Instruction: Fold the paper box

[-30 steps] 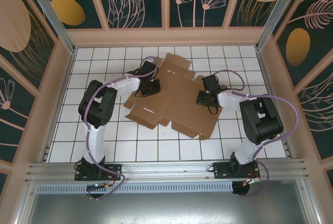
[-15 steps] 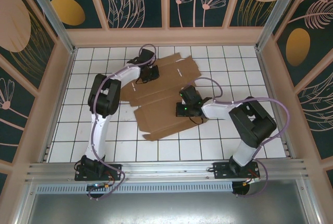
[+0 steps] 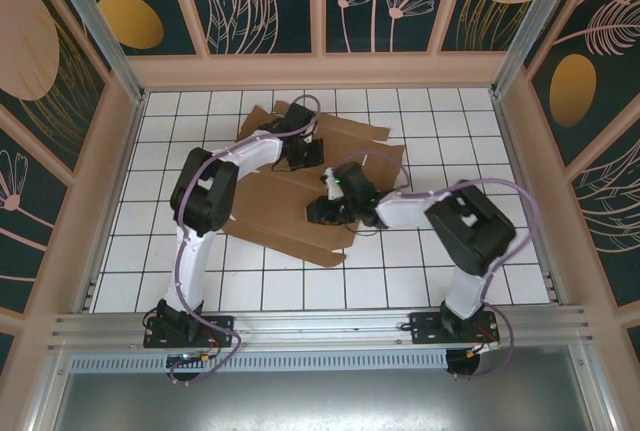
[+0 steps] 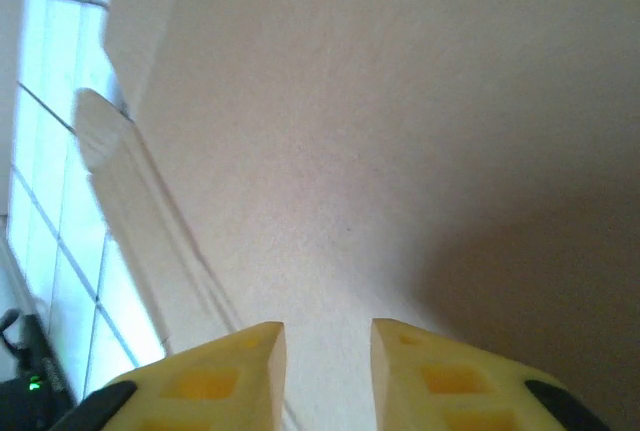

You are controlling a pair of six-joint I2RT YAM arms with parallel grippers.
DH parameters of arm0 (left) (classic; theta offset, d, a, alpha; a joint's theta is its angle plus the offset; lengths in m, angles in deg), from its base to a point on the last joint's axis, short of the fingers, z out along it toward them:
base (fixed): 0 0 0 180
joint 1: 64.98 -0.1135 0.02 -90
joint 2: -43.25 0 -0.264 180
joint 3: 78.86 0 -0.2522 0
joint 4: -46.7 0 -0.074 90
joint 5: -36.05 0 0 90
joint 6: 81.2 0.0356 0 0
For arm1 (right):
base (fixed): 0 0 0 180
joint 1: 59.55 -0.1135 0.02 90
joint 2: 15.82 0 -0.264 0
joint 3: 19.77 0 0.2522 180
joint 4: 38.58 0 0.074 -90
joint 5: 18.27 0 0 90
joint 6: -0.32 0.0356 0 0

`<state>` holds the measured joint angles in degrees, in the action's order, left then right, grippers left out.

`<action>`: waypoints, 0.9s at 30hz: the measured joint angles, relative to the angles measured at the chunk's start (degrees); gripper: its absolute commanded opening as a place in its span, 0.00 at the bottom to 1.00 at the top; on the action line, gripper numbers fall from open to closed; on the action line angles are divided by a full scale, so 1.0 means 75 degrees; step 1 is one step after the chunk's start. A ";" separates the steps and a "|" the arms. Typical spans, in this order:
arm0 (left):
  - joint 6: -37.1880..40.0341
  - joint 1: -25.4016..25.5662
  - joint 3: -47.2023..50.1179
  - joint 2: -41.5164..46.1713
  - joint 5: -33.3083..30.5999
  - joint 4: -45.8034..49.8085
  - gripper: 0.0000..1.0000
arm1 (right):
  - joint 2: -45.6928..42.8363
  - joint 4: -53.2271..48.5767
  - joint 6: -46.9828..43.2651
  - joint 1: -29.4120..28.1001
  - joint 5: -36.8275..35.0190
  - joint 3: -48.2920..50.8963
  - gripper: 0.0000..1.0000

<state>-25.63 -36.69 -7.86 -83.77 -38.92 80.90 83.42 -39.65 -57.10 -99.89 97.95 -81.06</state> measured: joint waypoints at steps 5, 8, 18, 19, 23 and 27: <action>-0.0221 -0.0455 0.0545 0.1075 -0.0009 -0.0431 0.00 | -0.1524 0.0102 -0.0006 0.1177 -0.0087 0.0221 0.33; -0.0356 -0.0516 0.0787 0.1413 0.0000 -0.0766 0.00 | -0.1658 -0.0289 -0.0178 0.1638 -0.0326 -0.0087 0.33; -0.0682 -0.0475 0.1247 0.0886 -0.0087 -0.0822 0.00 | -0.0487 -0.2046 -0.0679 0.1026 -0.0749 -0.1078 0.26; -0.0699 -0.0490 0.1329 0.0854 -0.0090 -0.0822 0.00 | -0.0332 -0.2165 -0.0720 0.0807 -0.0796 -0.1128 0.25; -0.0781 -0.0527 0.1775 0.0813 -0.0149 -0.0845 0.00 | 0.0198 -0.2643 -0.0868 0.0175 -0.0953 -0.1116 0.17; -0.0889 -0.0539 0.2177 0.0909 -0.0181 -0.1061 0.00 | 0.0446 -0.3060 -0.0959 0.0187 -0.1384 -0.1008 0.16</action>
<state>-32.30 -40.73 8.47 -76.95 -40.28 72.95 86.77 -62.60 -64.29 -98.49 87.56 -88.63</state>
